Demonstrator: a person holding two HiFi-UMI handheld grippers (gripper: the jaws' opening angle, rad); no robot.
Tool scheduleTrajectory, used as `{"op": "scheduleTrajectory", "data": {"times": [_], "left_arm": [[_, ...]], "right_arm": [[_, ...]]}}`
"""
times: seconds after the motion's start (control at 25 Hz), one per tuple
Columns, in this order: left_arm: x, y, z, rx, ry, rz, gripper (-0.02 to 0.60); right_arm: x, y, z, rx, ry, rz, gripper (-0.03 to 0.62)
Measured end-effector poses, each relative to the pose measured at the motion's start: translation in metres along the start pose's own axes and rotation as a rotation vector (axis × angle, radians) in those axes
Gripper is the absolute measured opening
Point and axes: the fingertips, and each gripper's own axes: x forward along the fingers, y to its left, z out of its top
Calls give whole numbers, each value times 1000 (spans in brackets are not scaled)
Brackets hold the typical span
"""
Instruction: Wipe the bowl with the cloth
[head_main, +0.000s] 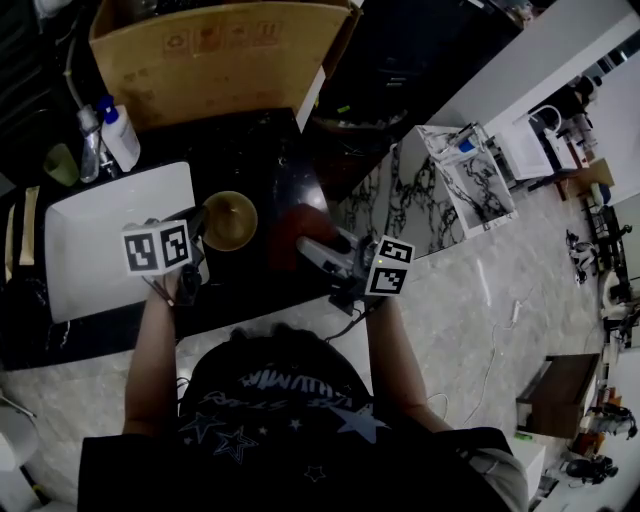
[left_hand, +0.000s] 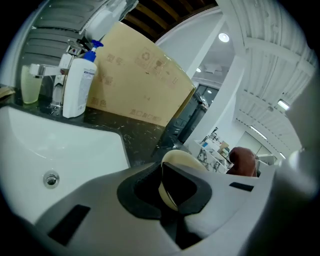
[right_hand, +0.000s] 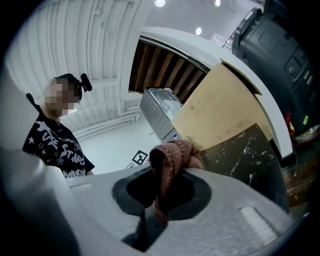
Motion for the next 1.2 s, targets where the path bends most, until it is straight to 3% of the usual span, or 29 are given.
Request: {"op": "scheduleTrajectory", "data": {"times": [0.32,0.52,0.6,0.68,0.76,1.0,1.2], "left_arm": [[7,-4,-1,71,45,-12,21],[4,-7,-8,68,59,-38,23],[1,-7,-8,70,48,-31,37],[-3,-7,-5,67,27,-24,109],[-10,-7,-1,64,-3,-3,128],[-45,-14,1,59,-86,85,130],[-70,-38,-20,58,-111,116,130]], "right_arm": [[-11,5,-15,23,-28,-101,48],[-16,6,-19,32,-44,-102,48],[-16,7,-19,36,-42,-89,48],[-17,9,-19,34,-35,-70,48],[-20,12,-19,32,-23,-51,48],[-39,26,-21,21,8,-21,48],[-53,44,-33,-45,65,-15,48]]}}
